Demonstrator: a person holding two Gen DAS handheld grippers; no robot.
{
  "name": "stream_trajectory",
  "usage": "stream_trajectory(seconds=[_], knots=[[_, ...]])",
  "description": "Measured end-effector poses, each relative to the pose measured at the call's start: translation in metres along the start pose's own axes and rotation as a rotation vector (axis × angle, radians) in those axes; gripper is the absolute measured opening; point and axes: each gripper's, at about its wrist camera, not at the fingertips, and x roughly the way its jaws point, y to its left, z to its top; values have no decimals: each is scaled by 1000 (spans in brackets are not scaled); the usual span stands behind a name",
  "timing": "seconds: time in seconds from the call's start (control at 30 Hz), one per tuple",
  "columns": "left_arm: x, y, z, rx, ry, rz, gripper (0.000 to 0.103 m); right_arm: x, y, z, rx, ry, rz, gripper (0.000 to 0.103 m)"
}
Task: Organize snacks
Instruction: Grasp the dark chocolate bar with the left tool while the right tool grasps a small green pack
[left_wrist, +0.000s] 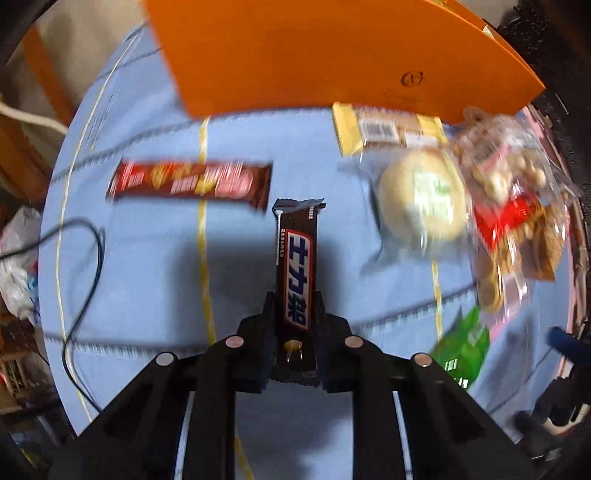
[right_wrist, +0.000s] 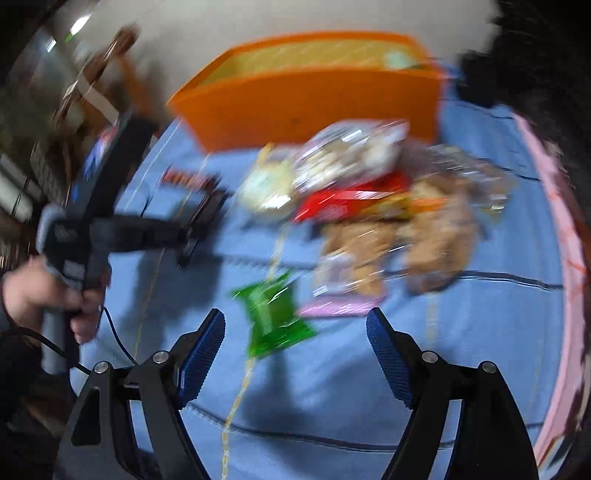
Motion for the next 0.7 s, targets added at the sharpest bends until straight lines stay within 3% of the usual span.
stream_trajectory(seconds=[0.07, 0.2, 0.37, 0.43, 0.6, 0.7], knots=[[0, 8, -19, -15, 6, -7, 18, 10, 15, 2, -62, 10, -6, 75], [-4, 20, -41, -49, 12, -36, 18, 35, 36, 9, -157, 73, 9, 51], [-5, 36, -59, -77, 17, -56, 18, 50, 34, 17, -179, 65, -98, 53], [-5, 41, -62, -86, 17, -63, 18, 62, 26, 17, -163, 103, -133, 47], [-4, 44, -59, -82, 15, -62, 18, 58, 14, 13, -92, 87, -86, 35], [-6, 46, -60, -83, 16, -57, 18, 39, 5, 14, -20, 45, -5, 34]])
